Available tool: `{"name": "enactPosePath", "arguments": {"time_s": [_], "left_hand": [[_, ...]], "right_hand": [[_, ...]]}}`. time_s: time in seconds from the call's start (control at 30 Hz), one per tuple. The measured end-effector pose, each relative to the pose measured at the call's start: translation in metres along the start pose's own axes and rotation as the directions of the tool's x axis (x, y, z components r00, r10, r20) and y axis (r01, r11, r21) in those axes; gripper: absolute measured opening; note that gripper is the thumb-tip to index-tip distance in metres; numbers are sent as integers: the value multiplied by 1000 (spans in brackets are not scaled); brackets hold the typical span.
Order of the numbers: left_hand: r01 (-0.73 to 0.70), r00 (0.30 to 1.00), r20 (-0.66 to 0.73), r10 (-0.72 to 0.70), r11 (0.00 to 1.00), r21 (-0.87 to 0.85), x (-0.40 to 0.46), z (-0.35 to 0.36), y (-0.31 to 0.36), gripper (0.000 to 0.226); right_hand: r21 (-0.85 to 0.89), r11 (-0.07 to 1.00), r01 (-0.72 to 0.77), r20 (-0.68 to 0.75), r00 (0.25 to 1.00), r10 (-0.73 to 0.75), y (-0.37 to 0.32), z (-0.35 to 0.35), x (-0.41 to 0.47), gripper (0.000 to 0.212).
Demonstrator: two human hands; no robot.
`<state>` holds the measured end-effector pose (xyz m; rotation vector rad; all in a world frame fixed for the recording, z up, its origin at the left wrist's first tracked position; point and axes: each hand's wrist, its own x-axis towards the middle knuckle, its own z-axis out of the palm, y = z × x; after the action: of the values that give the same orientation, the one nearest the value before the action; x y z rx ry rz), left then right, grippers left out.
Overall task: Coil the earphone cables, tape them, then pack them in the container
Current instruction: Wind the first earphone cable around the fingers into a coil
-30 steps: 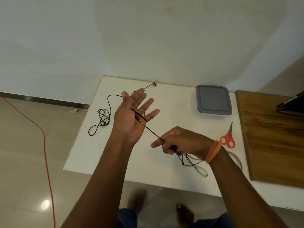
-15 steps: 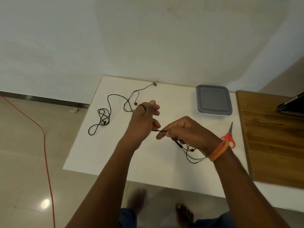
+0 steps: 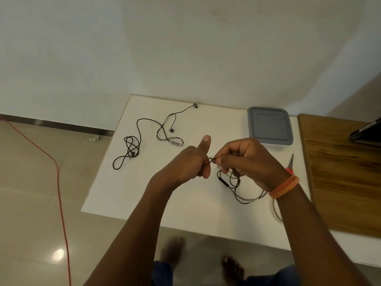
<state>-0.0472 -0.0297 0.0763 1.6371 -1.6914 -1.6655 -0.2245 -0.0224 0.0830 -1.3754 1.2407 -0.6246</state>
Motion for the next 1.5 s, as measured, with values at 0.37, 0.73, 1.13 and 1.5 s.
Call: {"name": "enactPosePath", "arguments": {"time_s": [0.37, 0.73, 1.13, 1.5], "left_hand": [[146, 972, 222, -73, 930, -337, 1, 2, 0, 48], [200, 915, 391, -101, 955, -220, -4, 8, 3, 32], [169, 822, 570, 10, 951, -260, -10, 9, 4, 71], [237, 833, 429, 349, 476, -847, -4, 13, 4, 86]], "right_hand": [[-212, 965, 152, -250, 946, -204, 8, -2, 8, 3], [-246, 951, 186, -155, 961, -228, 9, 5, 9, 12], [-177, 972, 155, -173, 967, -186, 15, 10, 13, 18], [-26, 991, 131, -233, 963, -134, 14, 31, 20, 33]]}}
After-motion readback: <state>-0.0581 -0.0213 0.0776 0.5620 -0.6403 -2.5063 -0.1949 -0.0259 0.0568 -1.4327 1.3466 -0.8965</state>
